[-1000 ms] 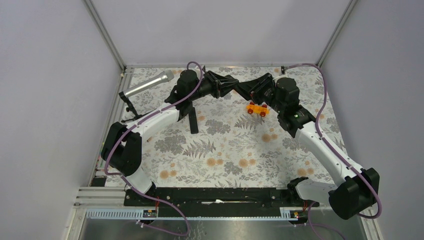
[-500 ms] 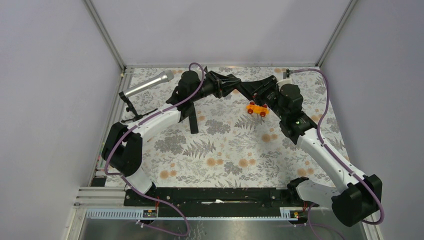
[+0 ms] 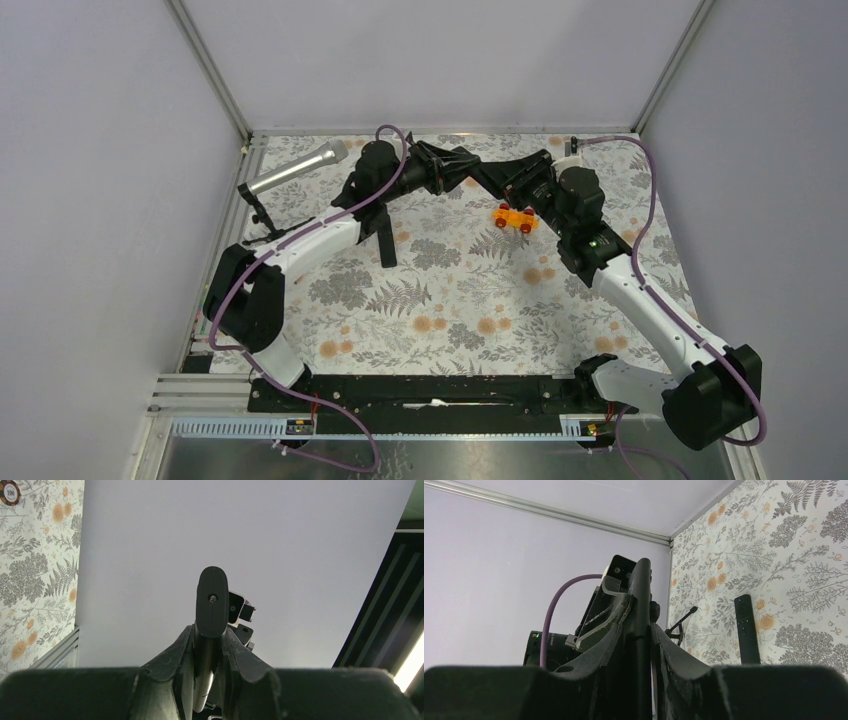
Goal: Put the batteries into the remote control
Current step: Load the battery cover into the remote control.
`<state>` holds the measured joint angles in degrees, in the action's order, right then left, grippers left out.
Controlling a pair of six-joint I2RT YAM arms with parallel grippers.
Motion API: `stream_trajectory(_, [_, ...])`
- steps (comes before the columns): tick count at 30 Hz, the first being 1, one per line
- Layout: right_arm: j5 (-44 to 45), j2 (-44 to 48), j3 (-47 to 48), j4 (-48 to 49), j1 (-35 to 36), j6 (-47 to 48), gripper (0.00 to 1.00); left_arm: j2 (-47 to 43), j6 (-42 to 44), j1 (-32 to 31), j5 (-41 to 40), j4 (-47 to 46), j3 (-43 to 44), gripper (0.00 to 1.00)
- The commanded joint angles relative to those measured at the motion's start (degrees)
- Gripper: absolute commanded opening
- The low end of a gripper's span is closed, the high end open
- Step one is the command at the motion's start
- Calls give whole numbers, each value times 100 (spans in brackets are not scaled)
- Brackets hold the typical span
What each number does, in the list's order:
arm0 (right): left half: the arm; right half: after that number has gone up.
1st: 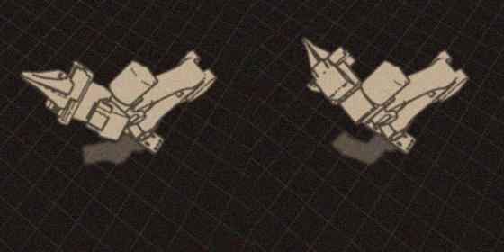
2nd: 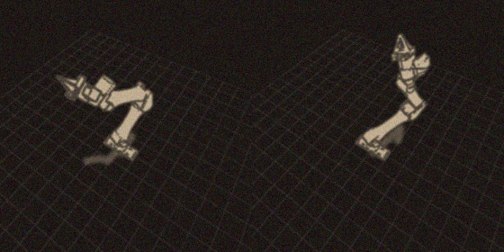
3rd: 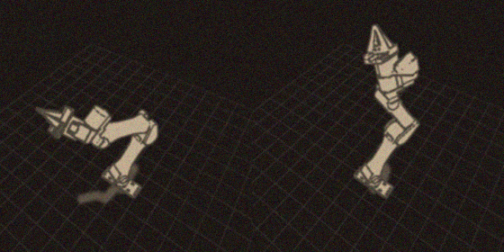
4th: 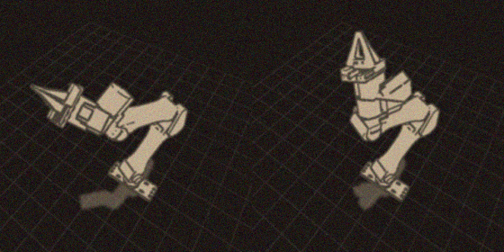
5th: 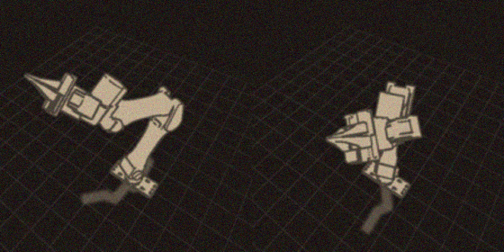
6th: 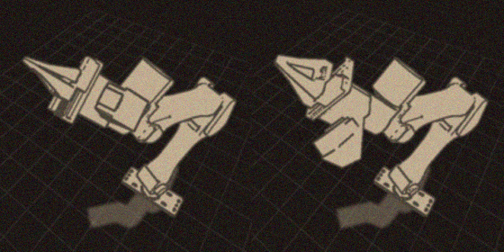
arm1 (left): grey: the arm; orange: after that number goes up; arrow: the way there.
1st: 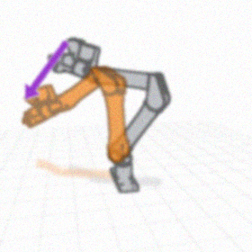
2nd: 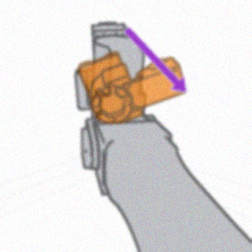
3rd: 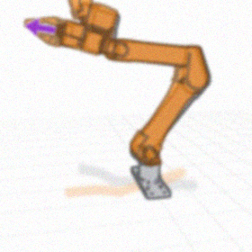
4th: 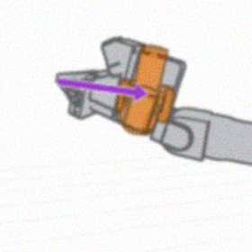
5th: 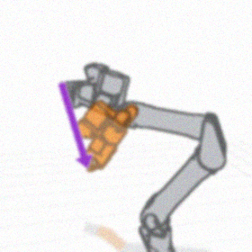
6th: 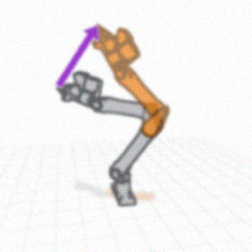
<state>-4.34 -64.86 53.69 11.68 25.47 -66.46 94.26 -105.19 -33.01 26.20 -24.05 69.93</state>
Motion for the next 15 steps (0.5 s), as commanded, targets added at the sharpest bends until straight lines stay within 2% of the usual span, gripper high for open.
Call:
stream_trajectory(1, [-170, -383, -124, -489, 33, 320, 27, -325, -751, 110, -356, -1374, 465, 0])
stream_trajectory(6, [-100, -630, -97, -190, 61, 257, 20, -231, -959, -25, -350, -1599, 538, 0])
stream_trajectory(10, [-32, -828, -132, 48, 101, 215, 19, -53, -1242, -163, -314, -1852, 667, 0])
stream_trajectory(15, [2, -1014, -305, 647, 168, 192, 19, 104, -1986, -312, -433, -2565, 632, 0])
